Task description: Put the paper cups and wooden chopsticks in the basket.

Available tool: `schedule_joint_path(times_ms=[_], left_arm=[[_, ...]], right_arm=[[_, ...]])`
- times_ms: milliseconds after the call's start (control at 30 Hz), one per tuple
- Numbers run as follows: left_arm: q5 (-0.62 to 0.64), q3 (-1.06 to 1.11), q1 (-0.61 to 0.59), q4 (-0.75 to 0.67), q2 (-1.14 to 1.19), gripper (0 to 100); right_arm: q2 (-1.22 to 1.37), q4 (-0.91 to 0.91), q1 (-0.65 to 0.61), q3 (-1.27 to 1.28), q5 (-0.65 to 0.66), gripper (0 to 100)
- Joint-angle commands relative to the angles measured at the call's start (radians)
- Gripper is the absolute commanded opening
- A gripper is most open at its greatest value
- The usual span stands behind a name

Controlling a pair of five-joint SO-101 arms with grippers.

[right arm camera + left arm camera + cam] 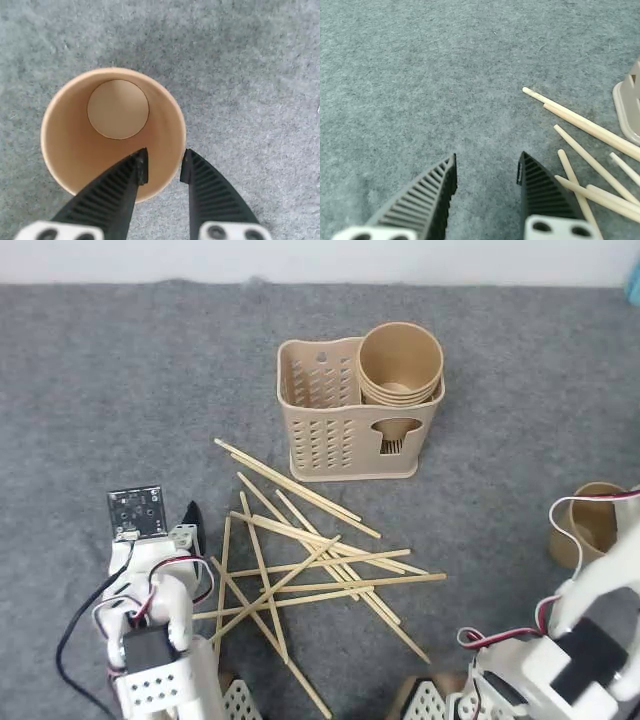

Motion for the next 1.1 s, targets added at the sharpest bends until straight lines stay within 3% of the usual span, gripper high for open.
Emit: schedule_joint_path(times_ms=[0,200,333,667,867,1067], left_arm=[[0.003,-0.004,0.005,-0.021,-0.006,18],[0.003,-0.004,0.005,-0.021,-0.006,18],[0.003,-0.004,0.005,-0.021,-0.006,18],[0.003,-0.004,0.005,-0.021,-0.006,18],[0.003,-0.004,0.005,-0.021,-0.006,18],[0.003,-0.004,0.005,-0.021,-0.006,18]], right_arm=[[0.036,-0.064,0.047,-0.044,-0.012,11.3],[0.127,-0.116,0.07,-0.051,-0.011,11.0],[0.097,-0.116,0.067,-0.051,-0.011,0.4],[-0.008,-0.061,0.054,-0.051,-0.025,0.8],[-0.099,0.021,-0.045,-0.083,-0.198,0.8],[-0.153,0.274,-0.211,-0.388,-0.39,0.8]])
